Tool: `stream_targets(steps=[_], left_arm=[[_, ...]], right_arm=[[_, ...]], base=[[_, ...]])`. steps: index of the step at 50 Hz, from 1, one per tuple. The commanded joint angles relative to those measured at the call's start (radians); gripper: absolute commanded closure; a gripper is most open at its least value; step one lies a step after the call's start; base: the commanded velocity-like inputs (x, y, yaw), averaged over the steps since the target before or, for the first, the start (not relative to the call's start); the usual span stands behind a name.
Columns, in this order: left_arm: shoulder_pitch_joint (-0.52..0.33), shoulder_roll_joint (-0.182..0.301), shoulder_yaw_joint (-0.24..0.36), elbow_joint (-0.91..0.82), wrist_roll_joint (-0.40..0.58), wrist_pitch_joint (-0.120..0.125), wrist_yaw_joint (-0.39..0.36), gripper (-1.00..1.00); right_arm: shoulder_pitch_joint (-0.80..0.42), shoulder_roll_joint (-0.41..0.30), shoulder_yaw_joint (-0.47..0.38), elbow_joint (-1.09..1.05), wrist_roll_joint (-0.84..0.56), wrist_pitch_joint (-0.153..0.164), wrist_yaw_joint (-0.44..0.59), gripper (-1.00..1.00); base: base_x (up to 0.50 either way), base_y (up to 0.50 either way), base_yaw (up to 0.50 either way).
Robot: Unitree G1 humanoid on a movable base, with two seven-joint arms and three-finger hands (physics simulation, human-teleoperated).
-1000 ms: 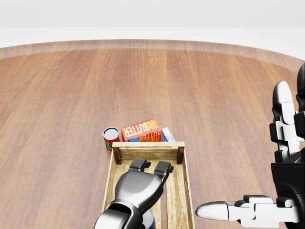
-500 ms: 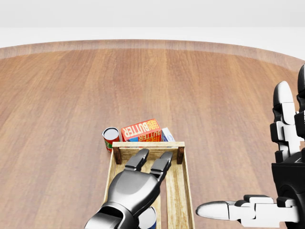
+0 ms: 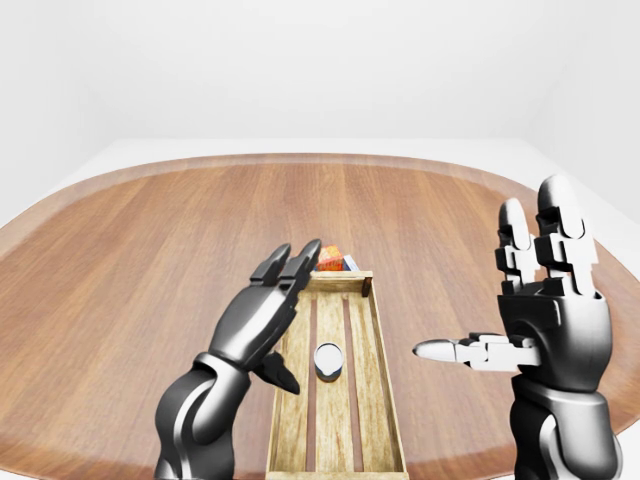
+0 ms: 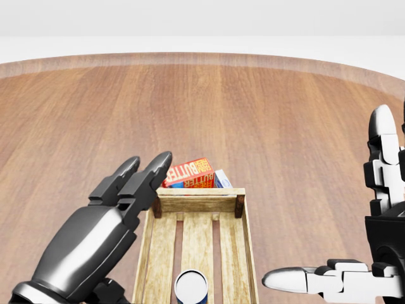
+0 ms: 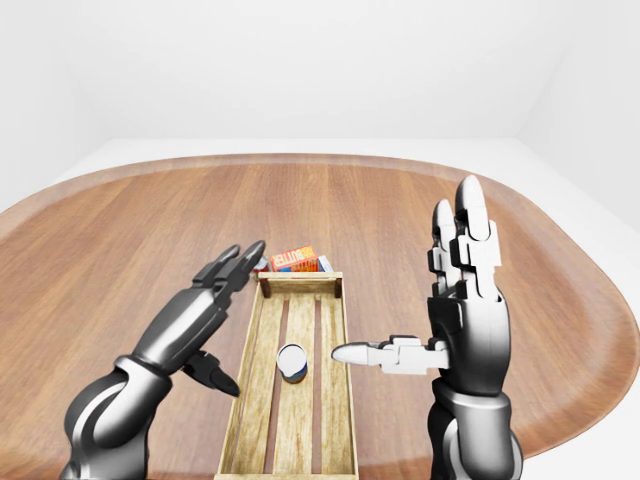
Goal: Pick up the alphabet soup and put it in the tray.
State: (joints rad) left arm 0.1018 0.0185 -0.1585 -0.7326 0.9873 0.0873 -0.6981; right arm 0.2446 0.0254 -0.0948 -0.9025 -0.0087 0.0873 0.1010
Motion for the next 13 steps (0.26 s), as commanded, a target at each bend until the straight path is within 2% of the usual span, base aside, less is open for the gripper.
stream_targets(steps=[1,2,3,4,5,9,10,13], left_arm=[[0.052,0.022,0.167,-0.212,-0.261,0.000,0.000,-1.00],[0.051,0.020,0.176,-0.218,-0.282,0.000,0.000,-1.00],[0.063,0.021,0.210,-0.235,-0.346,0.000,0.000,-1.00],[0.064,0.023,0.212,-0.236,-0.351,0.000,0.000,-1.00],[0.060,0.015,0.250,-0.253,-0.402,0.000,0.000,-1.00],[0.079,0.011,0.321,-0.246,-0.511,0.000,0.000,-1.00],[0.080,0.013,0.322,-0.245,-0.515,0.000,0.000,-1.00],[0.068,0.003,0.369,-0.246,-0.608,0.000,0.000,-1.00]], right_arm=[[0.003,0.000,0.007,0.000,-0.005,0.000,-0.004,-1.00],[0.003,0.000,0.007,-0.002,-0.004,0.000,-0.003,-1.00],[0.004,0.000,0.006,-0.007,-0.004,0.000,-0.003,-1.00],[0.004,0.000,0.006,-0.007,-0.004,0.000,-0.003,-1.00],[0.003,0.000,0.003,-0.007,-0.002,0.000,-0.003,-1.00],[0.007,0.001,0.010,-0.006,-0.004,0.000,-0.002,-1.00],[0.007,0.001,0.011,-0.005,-0.004,0.000,-0.003,-1.00],[0.007,-0.001,0.023,0.001,-0.010,0.000,-0.006,-1.00]], base=[[0.00,0.00,0.00],[0.00,0.00,0.00],[0.00,0.00,0.00],[0.00,0.00,0.00],[0.00,0.00,0.00],[0.00,0.00,0.00],[0.00,0.00,0.00],[0.00,0.00,0.00]])
